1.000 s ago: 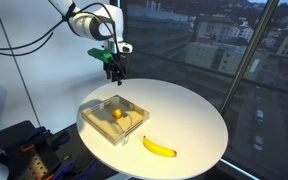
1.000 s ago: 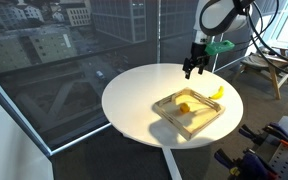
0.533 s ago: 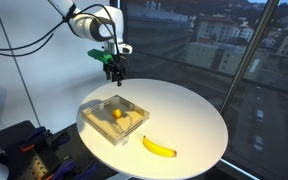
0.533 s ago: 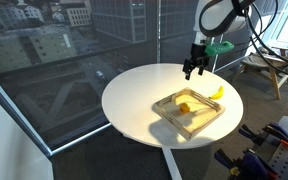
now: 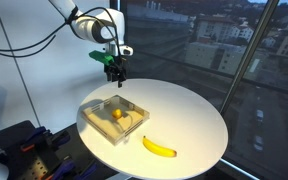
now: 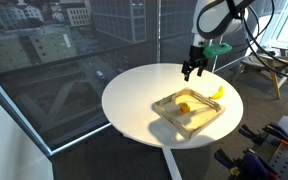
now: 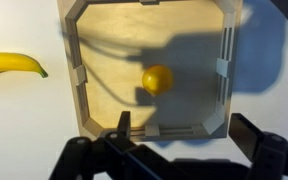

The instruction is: Remove the yellow fruit from the crate and put it on the table

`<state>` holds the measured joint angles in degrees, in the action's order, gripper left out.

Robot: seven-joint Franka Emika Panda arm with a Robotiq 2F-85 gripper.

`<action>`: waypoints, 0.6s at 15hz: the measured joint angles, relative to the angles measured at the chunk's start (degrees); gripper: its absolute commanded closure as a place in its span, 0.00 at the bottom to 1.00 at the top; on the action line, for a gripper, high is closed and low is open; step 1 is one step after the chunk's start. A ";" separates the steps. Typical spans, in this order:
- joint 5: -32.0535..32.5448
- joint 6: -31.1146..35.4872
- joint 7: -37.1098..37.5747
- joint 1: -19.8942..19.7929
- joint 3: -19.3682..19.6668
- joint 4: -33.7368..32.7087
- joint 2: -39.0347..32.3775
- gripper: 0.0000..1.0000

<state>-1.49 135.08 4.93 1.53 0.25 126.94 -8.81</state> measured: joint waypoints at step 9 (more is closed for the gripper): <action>0.00 1.25 0.00 -0.01 0.02 -2.61 -3.16 0.00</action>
<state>-1.49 136.34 4.93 1.52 0.26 124.33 -11.97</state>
